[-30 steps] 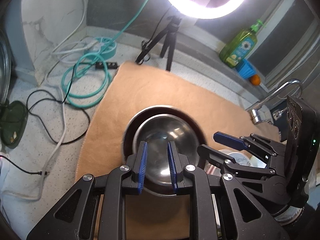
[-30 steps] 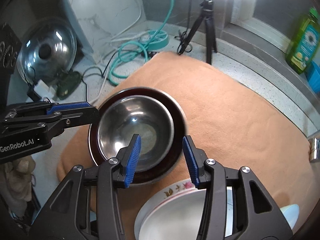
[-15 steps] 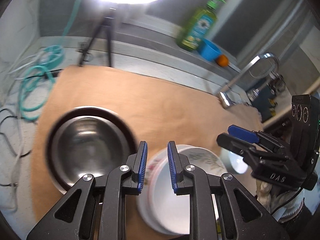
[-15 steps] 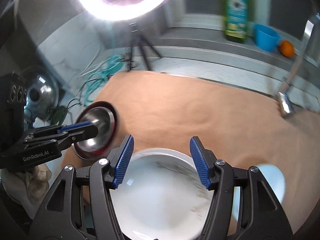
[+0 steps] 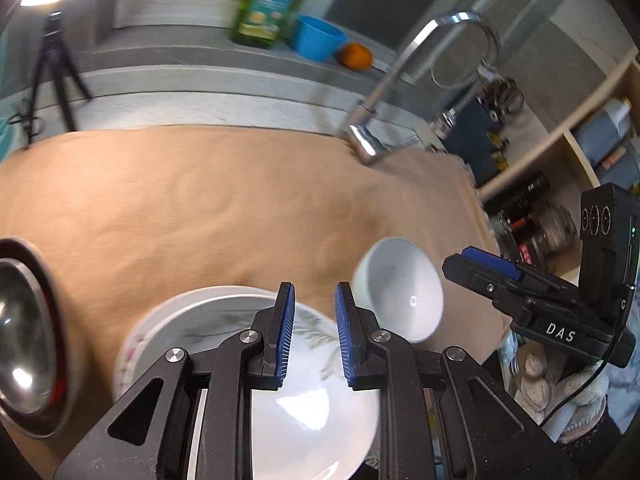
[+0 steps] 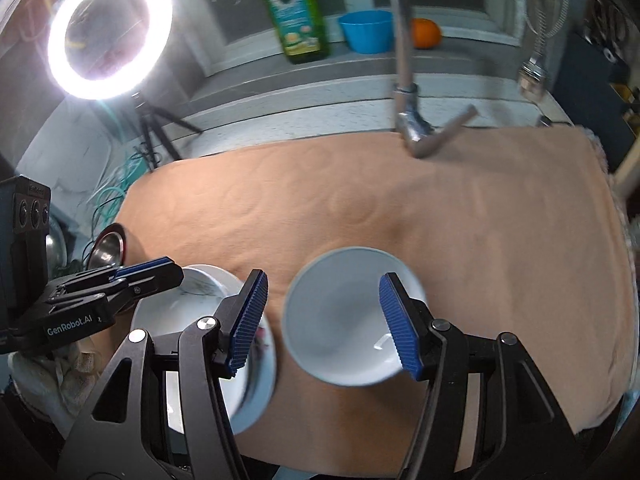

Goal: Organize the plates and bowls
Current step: 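Close both grippers on the rim of the pale blue bowl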

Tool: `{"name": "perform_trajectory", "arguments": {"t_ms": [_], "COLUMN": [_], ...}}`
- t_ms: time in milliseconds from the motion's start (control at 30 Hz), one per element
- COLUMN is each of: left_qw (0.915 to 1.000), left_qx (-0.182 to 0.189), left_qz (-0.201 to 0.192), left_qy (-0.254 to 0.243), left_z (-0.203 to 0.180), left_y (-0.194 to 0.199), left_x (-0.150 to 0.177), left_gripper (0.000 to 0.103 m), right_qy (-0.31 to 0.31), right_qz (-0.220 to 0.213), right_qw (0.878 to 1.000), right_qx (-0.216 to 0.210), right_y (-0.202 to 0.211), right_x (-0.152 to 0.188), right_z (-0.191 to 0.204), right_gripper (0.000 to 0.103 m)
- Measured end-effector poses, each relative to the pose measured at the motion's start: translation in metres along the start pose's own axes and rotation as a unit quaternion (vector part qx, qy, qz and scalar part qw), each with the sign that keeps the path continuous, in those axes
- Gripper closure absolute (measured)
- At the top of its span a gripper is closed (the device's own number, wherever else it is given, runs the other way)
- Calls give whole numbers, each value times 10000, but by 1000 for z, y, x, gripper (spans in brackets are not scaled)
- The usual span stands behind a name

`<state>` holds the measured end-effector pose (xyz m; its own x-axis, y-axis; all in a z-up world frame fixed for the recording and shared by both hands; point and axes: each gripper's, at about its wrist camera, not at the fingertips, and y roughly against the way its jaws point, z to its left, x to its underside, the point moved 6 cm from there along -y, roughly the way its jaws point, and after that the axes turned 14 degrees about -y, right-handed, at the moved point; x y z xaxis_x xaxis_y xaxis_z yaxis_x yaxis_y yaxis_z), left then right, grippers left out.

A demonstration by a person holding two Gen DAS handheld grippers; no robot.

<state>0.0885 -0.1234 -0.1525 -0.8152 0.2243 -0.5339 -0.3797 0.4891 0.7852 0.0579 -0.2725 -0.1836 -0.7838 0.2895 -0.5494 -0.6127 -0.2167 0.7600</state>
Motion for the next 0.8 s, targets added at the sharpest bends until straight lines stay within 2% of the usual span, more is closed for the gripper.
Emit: {"name": "perform_trajectory", "arguments": {"t_ms": [200, 367, 567, 800], "left_qw": [9995, 9987, 9977, 9959], "left_qx": [175, 359, 378, 513], "left_qz": [248, 356, 550, 734], "left_qy": [-112, -87, -117, -120], "left_z": [-20, -30, -37, -39], "left_y": [-31, -46, -62, -76], "left_x": [-5, -6, -6, 0], "left_gripper": [82, 82, 82, 84], "right_qy": [-356, -766, -1088, -1110], "right_qz": [115, 360, 693, 893], "right_qw": [9992, 9964, 9916, 9897], "right_qx": [173, 85, -52, -166], "right_y": [-6, -20, -38, -50], "right_x": [-3, 4, 16, 24], "right_z": [-42, -68, -84, -83], "right_gripper": [42, 43, 59, 77]}}
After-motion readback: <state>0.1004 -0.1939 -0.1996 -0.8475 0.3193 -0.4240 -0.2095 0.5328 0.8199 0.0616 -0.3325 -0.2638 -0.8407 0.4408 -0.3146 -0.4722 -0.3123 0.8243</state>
